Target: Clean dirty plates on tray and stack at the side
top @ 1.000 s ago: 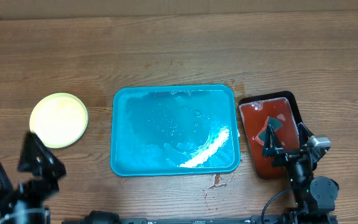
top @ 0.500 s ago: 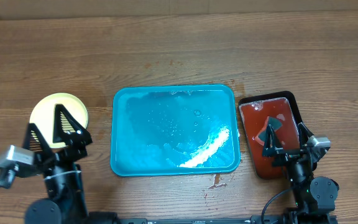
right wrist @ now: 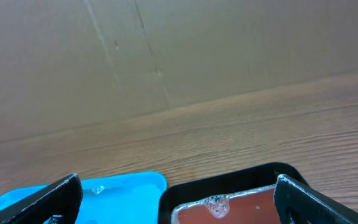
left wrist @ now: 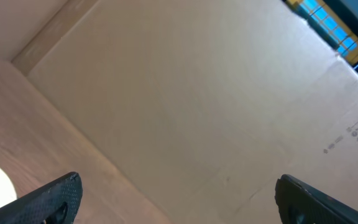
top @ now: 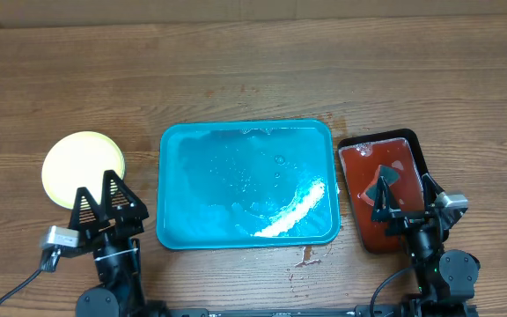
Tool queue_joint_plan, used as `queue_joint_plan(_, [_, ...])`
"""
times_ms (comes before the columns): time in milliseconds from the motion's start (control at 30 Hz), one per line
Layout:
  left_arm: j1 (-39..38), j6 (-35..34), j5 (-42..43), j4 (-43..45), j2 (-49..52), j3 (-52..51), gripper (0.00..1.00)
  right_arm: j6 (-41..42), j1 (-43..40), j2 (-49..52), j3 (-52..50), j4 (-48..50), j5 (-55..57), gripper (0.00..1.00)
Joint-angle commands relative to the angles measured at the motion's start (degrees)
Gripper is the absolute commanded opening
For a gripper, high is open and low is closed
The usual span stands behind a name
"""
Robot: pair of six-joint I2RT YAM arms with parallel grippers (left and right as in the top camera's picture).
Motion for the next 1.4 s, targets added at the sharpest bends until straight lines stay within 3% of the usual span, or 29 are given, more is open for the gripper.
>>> queue_joint_plan(0, [0.39, -3.54, 0.61, 1.01, -0.92, -2.69, 1.00, 0.26, -0.35, -0.46, -0.59, 0.31, -0.07, 1.00])
queue_joint_plan(233, [0.39, -0.70, 3.63, 7.56, -0.92, -10.86, 0.99, 0.26, -0.35, -0.46, -0.59, 0.31, -0.07, 1.00])
queue_joint_plan(533, [0.39, 25.51, 19.08, 9.14, -0.92, -12.87, 1.00, 0.26, -0.35, -0.46, -0.59, 0.31, -0.07, 1.00])
queue_joint_plan(600, [0.39, 28.70, 20.94, 7.43, -0.92, -12.87, 1.00, 0.26, -0.35, -0.46, -0.59, 0.31, -0.07, 1.00])
queue_joint_plan(1000, [0.39, 28.92, 20.85, -6.34, -0.92, -12.87, 1.00, 0.26, -0.35, -0.46, -0.59, 0.31, -0.07, 1.00])
queue_joint_plan(1367, [2.27, 34.77, 20.46, -6.29, -0.90, -12.87, 1.00, 0.26, -0.35, -0.46, -0.59, 0.31, -0.09, 1.00])
